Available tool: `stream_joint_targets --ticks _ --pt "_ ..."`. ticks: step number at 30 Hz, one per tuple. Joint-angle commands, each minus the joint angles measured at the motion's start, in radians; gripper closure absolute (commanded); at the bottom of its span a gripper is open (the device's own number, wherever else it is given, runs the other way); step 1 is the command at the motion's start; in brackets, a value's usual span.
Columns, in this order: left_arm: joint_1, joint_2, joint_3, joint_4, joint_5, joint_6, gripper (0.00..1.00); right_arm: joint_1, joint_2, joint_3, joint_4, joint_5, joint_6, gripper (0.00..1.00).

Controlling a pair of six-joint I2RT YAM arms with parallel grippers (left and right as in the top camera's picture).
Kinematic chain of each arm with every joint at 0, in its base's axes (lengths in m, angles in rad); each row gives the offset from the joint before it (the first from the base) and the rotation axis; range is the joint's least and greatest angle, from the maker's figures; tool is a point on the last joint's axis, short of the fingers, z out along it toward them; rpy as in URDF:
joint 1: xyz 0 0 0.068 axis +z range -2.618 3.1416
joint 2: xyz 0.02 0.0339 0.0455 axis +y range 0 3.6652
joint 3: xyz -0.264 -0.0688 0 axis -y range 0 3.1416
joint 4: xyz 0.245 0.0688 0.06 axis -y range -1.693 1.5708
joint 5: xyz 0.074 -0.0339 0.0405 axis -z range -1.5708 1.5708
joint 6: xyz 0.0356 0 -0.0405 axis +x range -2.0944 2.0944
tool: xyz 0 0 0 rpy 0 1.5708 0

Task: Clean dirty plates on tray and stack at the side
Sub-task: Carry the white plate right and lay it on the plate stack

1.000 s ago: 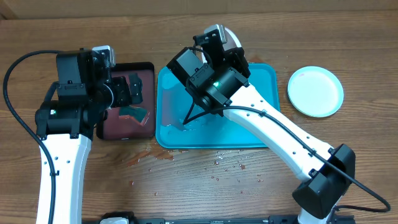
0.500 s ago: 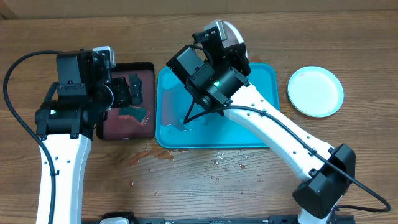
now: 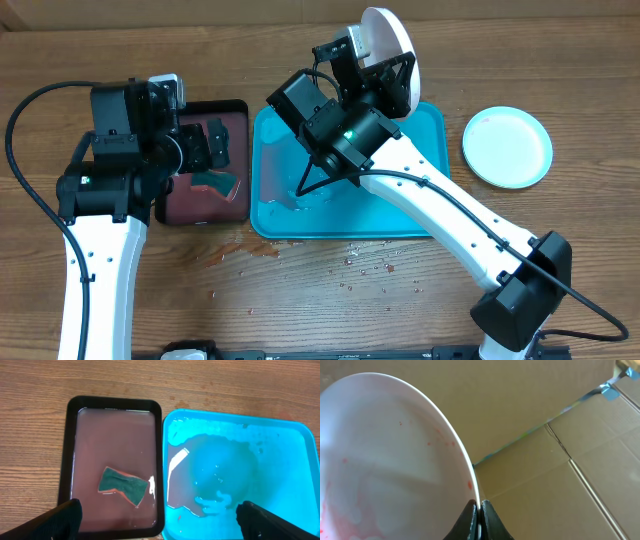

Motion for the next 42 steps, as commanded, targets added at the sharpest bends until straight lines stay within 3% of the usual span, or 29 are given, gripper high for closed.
stream_joint_targets --ticks 1,7,10,14,18,24,28,42 --pt "-0.002 -0.014 0.011 0.002 0.011 0.018 0.0 -0.001 -0.038 0.002 0.006 0.042 -0.003 0.96" --pt "-0.002 -0.014 0.011 0.001 0.011 0.018 0.0 0.005 -0.038 0.002 -0.009 -0.032 -0.003 0.96" --pt "-0.002 -0.014 0.011 0.001 0.011 0.018 0.0 0.005 -0.038 0.002 -0.032 -0.274 0.016 0.96" --pt "-0.002 -0.013 0.011 -0.007 0.011 0.019 0.0 -0.034 -0.038 0.002 -0.081 -0.734 0.203 0.96" --pt "-0.002 -0.007 0.011 -0.015 0.011 0.019 0.0 -0.124 -0.038 0.002 -0.084 -1.017 0.296 0.96" --pt "-0.002 0.025 0.011 -0.055 0.01 0.018 0.0 -0.304 -0.038 0.002 -0.116 -1.312 0.307 0.96" --pt "-0.003 0.058 0.009 -0.071 0.011 0.018 0.01 -0.447 -0.038 0.002 -0.156 -1.392 0.321 0.96" --pt "-0.036 0.075 0.009 -0.056 0.011 0.018 0.0 -0.958 -0.038 -0.013 -0.237 -1.392 0.318 0.96"
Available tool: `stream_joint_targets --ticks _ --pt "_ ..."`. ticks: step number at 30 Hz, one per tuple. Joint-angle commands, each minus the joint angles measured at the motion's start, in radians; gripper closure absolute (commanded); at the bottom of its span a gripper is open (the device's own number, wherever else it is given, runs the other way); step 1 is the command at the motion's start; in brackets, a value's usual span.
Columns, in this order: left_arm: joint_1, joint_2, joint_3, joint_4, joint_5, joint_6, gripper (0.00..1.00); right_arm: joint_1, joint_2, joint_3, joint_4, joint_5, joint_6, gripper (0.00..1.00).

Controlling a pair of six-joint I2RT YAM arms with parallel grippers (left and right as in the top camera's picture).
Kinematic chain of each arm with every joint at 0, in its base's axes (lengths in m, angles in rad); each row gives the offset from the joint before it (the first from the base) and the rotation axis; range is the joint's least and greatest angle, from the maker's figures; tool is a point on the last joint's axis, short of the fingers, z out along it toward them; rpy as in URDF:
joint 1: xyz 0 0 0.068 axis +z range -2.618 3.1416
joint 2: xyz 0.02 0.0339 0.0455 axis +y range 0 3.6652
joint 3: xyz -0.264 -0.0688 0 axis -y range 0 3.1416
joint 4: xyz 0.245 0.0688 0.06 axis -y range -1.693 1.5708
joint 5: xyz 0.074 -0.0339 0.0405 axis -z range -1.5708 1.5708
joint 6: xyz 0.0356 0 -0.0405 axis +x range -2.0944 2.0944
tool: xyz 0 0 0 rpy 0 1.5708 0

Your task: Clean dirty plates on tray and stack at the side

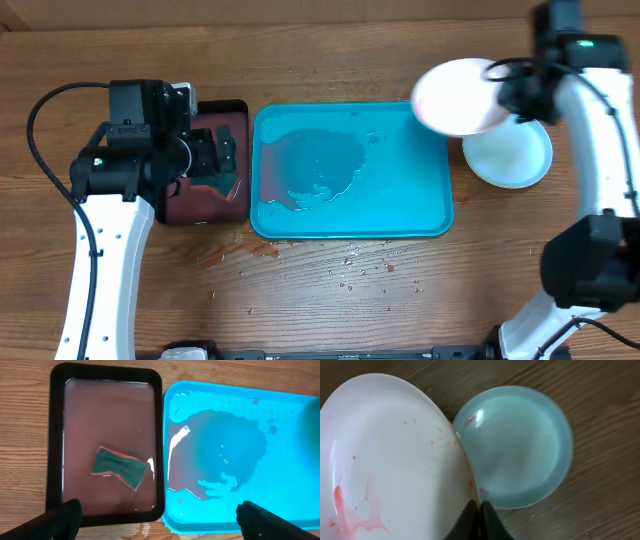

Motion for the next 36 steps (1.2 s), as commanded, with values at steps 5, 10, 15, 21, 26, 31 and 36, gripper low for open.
stream_joint_targets --ticks 5,10,15,21,26,31,36 --pt "-0.013 0.004 0.009 0.013 0.011 0.015 0.0 -0.177 -0.038 -0.116 0.039 -0.013 0.0 0.96" --pt "-0.013 0.004 0.009 0.023 0.011 0.014 0.0 -0.24 -0.038 -0.246 0.122 -0.013 0.001 0.96" --pt "-0.013 0.004 0.009 0.023 0.011 0.015 0.0 -0.247 -0.038 -0.321 0.189 -0.013 0.001 0.96" --pt "-0.013 0.004 0.009 0.023 0.012 0.014 0.0 -0.247 -0.038 -0.357 0.23 -0.013 0.001 0.66" --pt "-0.013 0.004 0.009 0.023 0.012 0.015 0.0 -0.247 -0.044 -0.33 0.217 -0.014 0.005 0.59" --pt "-0.013 0.004 0.009 0.015 0.016 0.015 0.0 -0.241 -0.107 -0.249 0.15 -0.045 0.005 0.55" --pt "-0.035 0.002 0.009 -0.004 0.016 0.016 0.0 -0.195 -0.262 -0.233 0.112 -0.106 0.004 0.5"
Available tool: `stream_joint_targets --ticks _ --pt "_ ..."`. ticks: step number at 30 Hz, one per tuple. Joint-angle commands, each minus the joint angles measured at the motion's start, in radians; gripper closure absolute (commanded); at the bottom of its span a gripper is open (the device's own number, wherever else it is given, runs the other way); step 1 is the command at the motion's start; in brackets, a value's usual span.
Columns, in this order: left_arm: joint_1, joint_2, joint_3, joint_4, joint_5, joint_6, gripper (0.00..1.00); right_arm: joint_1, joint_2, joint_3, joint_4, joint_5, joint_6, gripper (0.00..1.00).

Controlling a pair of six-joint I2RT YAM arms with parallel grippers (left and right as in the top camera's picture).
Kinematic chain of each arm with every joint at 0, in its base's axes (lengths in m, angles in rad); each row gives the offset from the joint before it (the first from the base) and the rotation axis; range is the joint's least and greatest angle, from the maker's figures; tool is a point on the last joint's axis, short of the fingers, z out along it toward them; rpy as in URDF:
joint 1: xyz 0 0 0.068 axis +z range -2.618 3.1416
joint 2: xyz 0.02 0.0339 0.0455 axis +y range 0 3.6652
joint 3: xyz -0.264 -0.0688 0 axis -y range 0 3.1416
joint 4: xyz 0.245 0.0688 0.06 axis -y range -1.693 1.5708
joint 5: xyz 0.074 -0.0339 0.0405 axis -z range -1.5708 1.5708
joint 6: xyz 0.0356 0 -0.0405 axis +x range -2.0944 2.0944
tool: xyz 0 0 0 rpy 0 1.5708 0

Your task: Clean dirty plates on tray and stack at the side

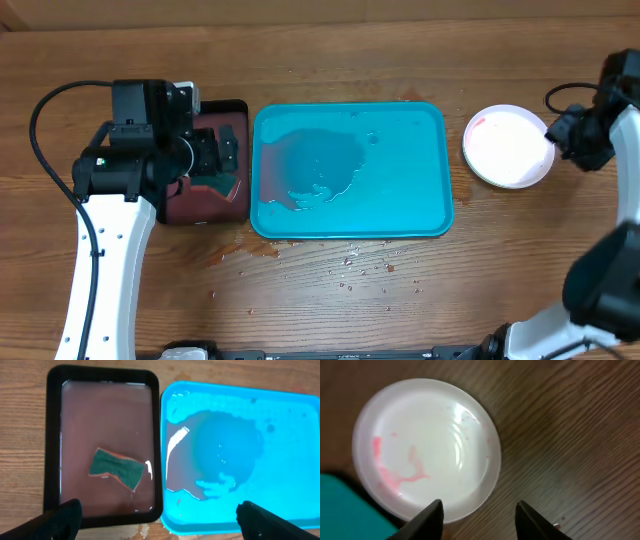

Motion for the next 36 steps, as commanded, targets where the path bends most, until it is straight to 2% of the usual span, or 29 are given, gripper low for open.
stream_joint_targets --ticks 1,6,9,15,20,24,28,30,36 --pt "-0.034 -0.001 0.009 -0.009 0.015 0.017 0.0 0.059 -0.172 0.047 -0.018 -0.065 0.001 0.49" --pt "-0.112 -0.05 0.009 -0.048 0.015 0.036 0.0 0.22 -0.355 0.047 -0.082 -0.074 -0.002 0.4" --pt "-0.167 -0.126 0.009 -0.078 0.015 0.039 0.0 0.35 -0.462 0.046 -0.115 -0.073 -0.002 0.39" --pt "-0.27 -0.38 -0.018 -0.132 0.007 0.037 0.0 0.586 -0.678 0.013 -0.179 -0.027 0.041 0.39" --pt "-0.317 -0.68 -0.207 -0.124 0.02 -0.025 0.0 0.699 -0.907 -0.155 -0.166 -0.018 0.059 0.38" --pt "-0.321 -0.915 -0.357 -0.095 0.042 -0.09 0.0 0.74 -1.104 -0.36 -0.117 -0.034 0.058 0.37" --pt "-0.321 -1.024 -0.399 -0.09 0.029 -0.111 0.0 0.742 -1.201 -0.467 -0.085 -0.08 0.058 0.24" --pt "-0.32 -1.038 -0.4 -0.09 0.024 -0.119 0.0 0.742 -1.203 -0.469 -0.095 -0.085 0.058 0.0" --pt "-0.32 -1.029 -0.404 -0.095 0.005 -0.128 0.0 0.742 -1.203 -0.47 -0.154 -0.085 0.058 0.0"
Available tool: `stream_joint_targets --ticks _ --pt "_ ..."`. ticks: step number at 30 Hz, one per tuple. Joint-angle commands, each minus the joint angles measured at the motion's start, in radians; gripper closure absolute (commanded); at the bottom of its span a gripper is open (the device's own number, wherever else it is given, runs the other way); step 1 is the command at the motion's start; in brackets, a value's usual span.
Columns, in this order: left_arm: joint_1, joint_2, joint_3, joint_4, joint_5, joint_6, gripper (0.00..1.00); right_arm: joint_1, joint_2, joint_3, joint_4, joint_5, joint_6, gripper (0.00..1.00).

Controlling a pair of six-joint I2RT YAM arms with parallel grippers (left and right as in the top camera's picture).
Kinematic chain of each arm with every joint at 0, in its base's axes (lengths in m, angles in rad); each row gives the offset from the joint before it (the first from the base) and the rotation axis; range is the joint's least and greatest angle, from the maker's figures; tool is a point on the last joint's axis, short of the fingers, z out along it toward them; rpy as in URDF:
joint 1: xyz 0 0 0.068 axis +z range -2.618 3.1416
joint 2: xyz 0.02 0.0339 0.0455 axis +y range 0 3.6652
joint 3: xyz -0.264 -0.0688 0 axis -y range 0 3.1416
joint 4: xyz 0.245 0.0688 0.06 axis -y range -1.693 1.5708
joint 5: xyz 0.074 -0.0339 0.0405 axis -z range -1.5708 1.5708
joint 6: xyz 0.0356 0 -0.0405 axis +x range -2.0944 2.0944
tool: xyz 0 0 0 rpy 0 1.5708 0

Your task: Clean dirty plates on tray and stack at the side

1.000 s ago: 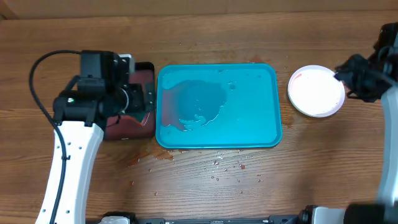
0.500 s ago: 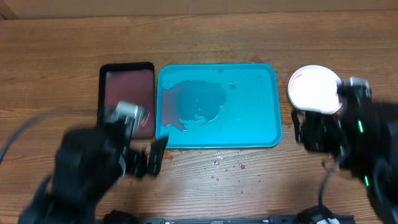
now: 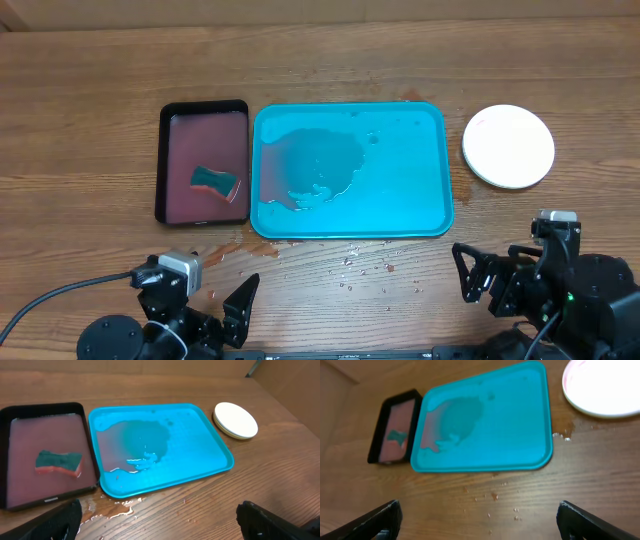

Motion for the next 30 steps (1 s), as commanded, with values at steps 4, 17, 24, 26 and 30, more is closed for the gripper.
stream_joint_targets --ticks 4,17,24,26,30 --pt "-0.004 0.001 -0.009 -0.016 -0.013 -0.021 0.0 0.006 -0.009 0.0 -0.01 -0.01 0.001 0.0" --pt "-0.004 0.001 -0.009 -0.123 -0.013 -0.021 0.0 0.006 -0.009 0.0 -0.009 -0.01 0.001 0.0" --pt "0.039 -0.033 -0.011 -0.121 -0.09 -0.013 0.0 0.006 -0.009 0.0 -0.009 -0.01 0.001 0.0" --pt "0.082 -0.069 -0.035 -0.043 -0.113 0.0 0.0 0.006 -0.009 0.0 -0.009 -0.01 0.001 0.0" --pt "0.179 -0.175 -0.162 0.153 -0.079 0.155 0.0 0.006 -0.009 0.0 -0.009 -0.01 0.001 0.0"
